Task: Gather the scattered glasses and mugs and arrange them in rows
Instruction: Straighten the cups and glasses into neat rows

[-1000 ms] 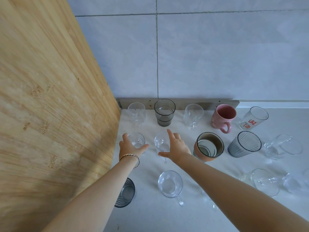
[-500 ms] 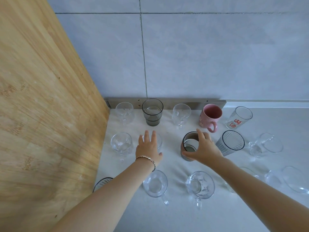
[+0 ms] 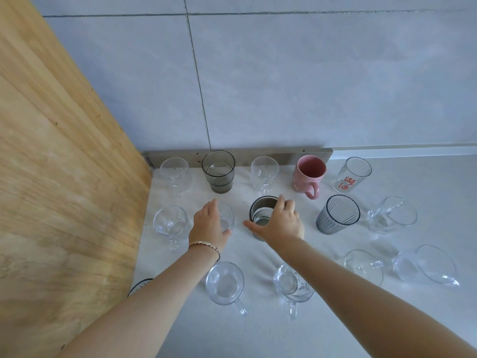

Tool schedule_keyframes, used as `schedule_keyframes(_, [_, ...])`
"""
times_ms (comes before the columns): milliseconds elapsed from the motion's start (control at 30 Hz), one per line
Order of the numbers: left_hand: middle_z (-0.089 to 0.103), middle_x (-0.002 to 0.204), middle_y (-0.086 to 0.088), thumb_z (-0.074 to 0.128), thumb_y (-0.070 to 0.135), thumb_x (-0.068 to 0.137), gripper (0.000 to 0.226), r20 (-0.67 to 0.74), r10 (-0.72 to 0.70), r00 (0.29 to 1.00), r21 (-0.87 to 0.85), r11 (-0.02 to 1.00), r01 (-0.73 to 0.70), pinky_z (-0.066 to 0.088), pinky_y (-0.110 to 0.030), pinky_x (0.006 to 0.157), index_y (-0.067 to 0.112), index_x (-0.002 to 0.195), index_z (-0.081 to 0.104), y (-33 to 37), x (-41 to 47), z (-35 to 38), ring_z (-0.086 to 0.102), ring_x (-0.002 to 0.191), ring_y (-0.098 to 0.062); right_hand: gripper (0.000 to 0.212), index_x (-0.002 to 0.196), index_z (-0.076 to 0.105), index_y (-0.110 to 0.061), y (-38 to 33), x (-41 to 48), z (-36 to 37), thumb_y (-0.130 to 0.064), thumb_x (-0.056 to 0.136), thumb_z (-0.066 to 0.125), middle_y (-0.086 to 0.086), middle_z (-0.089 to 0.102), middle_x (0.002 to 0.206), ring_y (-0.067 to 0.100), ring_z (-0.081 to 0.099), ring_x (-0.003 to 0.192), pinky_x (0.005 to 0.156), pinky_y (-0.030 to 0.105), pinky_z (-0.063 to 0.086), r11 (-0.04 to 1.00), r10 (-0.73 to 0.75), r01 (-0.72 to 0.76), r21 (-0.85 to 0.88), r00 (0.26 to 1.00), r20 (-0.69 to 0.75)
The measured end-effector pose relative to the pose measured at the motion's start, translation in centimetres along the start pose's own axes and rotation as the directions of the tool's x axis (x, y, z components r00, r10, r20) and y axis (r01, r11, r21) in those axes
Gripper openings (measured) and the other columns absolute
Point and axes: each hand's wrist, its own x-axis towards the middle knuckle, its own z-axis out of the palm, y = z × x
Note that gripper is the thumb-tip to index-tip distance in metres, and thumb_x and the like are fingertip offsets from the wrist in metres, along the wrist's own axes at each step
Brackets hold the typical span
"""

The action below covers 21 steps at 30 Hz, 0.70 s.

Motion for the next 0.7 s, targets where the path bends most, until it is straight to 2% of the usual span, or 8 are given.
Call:
schedule_keyframes(133, [0.013, 0.157, -0.008, 0.062, 0.032, 0.084, 0.085, 0.022, 0.019, 1.0, 0.146, 0.989, -0.022, 0.026, -0.038, 0.116, 0.012, 0.148, 0.01, 0.6, -0.2, -0.2, 0.016, 0.144, -0.028, 0.099, 0.149, 0.014, -0.005, 1.4, -0.7, -1.3, -0.068, 0.081, 0.049, 0.014, 0.032, 0.143, 0.032, 0.04, 0.132, 0.104, 0.04, 0.038, 0.992, 0.004, -0.007, 0.13, 1.0, 0.024])
schedule_keyframes(200, [0.001, 0.159, -0.01, 0.061, 0.037, 0.083, 0.088, 0.033, 0.125, 0.992, 0.179, 0.975, -0.129, 0.014, -0.038, 0.119, 0.012, 0.148, 0.009, 2.0, -0.5, -0.1, 0.004, 0.148, -0.027, 0.079, 0.147, 0.021, -0.008, 3.4, -0.8, -2.9, -0.057, 0.09, 0.045, 0.013, 0.03, 0.147, 0.032, 0.036, 0.135, 0.106, 0.041, 0.035, 0.985, -0.037, 0.041, 0.165, 0.999, -0.027])
schedule_keyframes(267, [0.002, 0.159, -0.009, 0.061, 0.041, 0.081, 0.089, 0.041, 0.245, 0.969, 0.128, 0.96, -0.249, 0.012, -0.035, 0.12, 0.012, 0.148, 0.011, 4.1, -0.8, 0.2, 0.003, 0.148, -0.023, 0.067, 0.146, 0.027, -0.011, 6.4, -0.4, -4.7, -0.045, 0.093, 0.049, 0.011, 0.032, 0.146, 0.029, 0.033, 0.136, 0.108, 0.04, 0.032, 0.988, -0.072, 0.087, 0.124, 0.99, -0.12])
schedule_keyframes(367, [0.006, 0.159, -0.005, 0.063, 0.052, 0.075, 0.098, 0.07, 0.293, 0.954, 0.117, 0.947, -0.3, 0.016, -0.035, 0.121, 0.013, 0.148, 0.01, 7.4, -0.8, 1.1, 0.007, 0.148, -0.02, 0.081, 0.147, 0.024, -0.01, 10.8, 1.1, -6.9, -0.045, 0.084, 0.063, 0.011, 0.03, 0.147, 0.031, 0.027, 0.137, 0.113, 0.04, 0.026, 1.0, 0.0, 0.004, 0.026, 0.991, -0.131])
schedule_keyframes(467, [0.008, 0.159, -0.006, 0.064, 0.054, 0.074, 0.102, 0.125, 0.219, 0.968, 0.15, 0.96, -0.237, 0.024, -0.039, 0.118, 0.014, 0.148, 0.007, 9.4, -0.3, 1.9, 0.011, 0.147, -0.022, 0.106, 0.15, 0.013, -0.012, 13.3, 2.5, -7.7, -0.047, 0.072, 0.075, 0.012, 0.026, 0.15, 0.033, 0.028, 0.138, 0.112, 0.042, 0.028, 0.993, 0.108, -0.109, 0.047, 0.994, 0.029])
schedule_keyframes(533, [0.016, 0.156, -0.006, 0.065, 0.051, 0.075, 0.098, 0.118, 0.165, 0.979, 0.153, 0.971, -0.182, 0.031, -0.04, 0.114, 0.013, 0.147, 0.011, 10.2, -0.2, 2.4, 0.017, 0.145, -0.024, 0.103, 0.149, 0.015, -0.012, 13.8, 2.8, -7.4, -0.041, 0.071, 0.077, 0.013, 0.033, 0.145, 0.032, 0.039, 0.132, 0.105, 0.039, 0.037, 0.989, 0.105, -0.111, 0.094, 0.992, 0.07])
schedule_keyframes(633, [0.03, 0.15, -0.004, 0.064, 0.045, 0.077, 0.087, 0.049, 0.131, 0.99, 0.13, 0.982, -0.137, 0.037, -0.038, 0.108, 0.012, 0.144, 0.02, 10.4, -0.3, 2.8, 0.026, 0.139, -0.023, 0.087, 0.141, 0.028, -0.012, 13.5, 2.5, -6.4, -0.035, 0.071, 0.075, 0.011, 0.044, 0.132, 0.031, 0.054, 0.115, 0.085, 0.035, 0.046, 0.987, 0.073, -0.073, 0.144, 0.997, 0.006])
schedule_keyframes(700, [0.029, 0.151, -0.004, 0.064, 0.045, 0.078, 0.086, 0.041, 0.125, 0.991, 0.117, 0.985, -0.129, 0.034, -0.037, 0.112, 0.011, 0.145, 0.021, 10.3, -0.4, 2.9, 0.025, 0.141, -0.023, 0.083, 0.136, 0.033, -0.012, 12.9, 2.0, -5.5, -0.037, 0.069, 0.076, 0.01, 0.046, 0.127, 0.03, 0.057, 0.11, 0.084, 0.036, 0.048, 0.988, 0.039, -0.04, 0.147, 0.999, 0.012])
